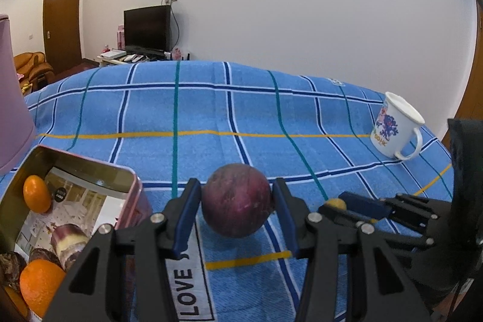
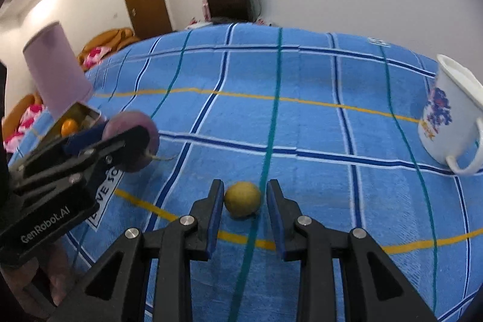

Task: Organize fruits
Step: 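Grasp the purple round fruit with the left tool while the right tool grasps the small yellow fruit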

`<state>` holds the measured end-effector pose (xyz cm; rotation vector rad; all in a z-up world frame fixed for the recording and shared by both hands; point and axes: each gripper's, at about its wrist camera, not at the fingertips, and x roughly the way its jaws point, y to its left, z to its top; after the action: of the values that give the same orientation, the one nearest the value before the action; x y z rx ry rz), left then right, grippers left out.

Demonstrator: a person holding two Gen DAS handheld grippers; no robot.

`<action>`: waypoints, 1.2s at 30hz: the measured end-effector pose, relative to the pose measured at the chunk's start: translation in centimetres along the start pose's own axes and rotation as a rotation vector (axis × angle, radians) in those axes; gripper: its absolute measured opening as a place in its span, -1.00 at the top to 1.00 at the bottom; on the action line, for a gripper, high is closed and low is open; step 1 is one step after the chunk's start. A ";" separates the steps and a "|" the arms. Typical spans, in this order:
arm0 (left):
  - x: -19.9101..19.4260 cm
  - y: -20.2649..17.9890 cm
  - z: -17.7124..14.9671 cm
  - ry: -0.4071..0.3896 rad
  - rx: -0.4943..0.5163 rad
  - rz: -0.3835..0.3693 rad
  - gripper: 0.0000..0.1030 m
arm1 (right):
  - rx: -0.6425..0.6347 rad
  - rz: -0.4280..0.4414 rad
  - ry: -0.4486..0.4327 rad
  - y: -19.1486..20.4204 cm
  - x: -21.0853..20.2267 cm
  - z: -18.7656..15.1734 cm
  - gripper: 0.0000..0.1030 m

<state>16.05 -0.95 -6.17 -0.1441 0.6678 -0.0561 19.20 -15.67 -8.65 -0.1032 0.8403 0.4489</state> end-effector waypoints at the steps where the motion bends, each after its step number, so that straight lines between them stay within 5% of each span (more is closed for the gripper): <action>1: 0.0 0.0 0.1 0.000 -0.001 -0.001 0.02 | -0.005 -0.002 0.015 0.1 0.3 0.0 0.40; 14: -0.6 -0.6 0.0 -0.029 0.041 0.005 0.02 | -0.021 0.011 -0.078 0.5 -1.4 -0.2 0.45; 28: -0.7 -0.7 0.1 -0.031 0.040 0.004 0.01 | 0.031 0.029 -0.046 -0.4 -0.7 -0.1 0.31; 36: -0.5 -0.7 0.1 -0.029 0.039 0.004 0.02 | -0.088 -0.007 0.012 2.1 0.4 -0.1 0.31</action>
<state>15.72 -1.63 -5.68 -0.1059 0.6372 -0.0633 18.41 -13.65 -8.82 -0.1904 0.8321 0.4796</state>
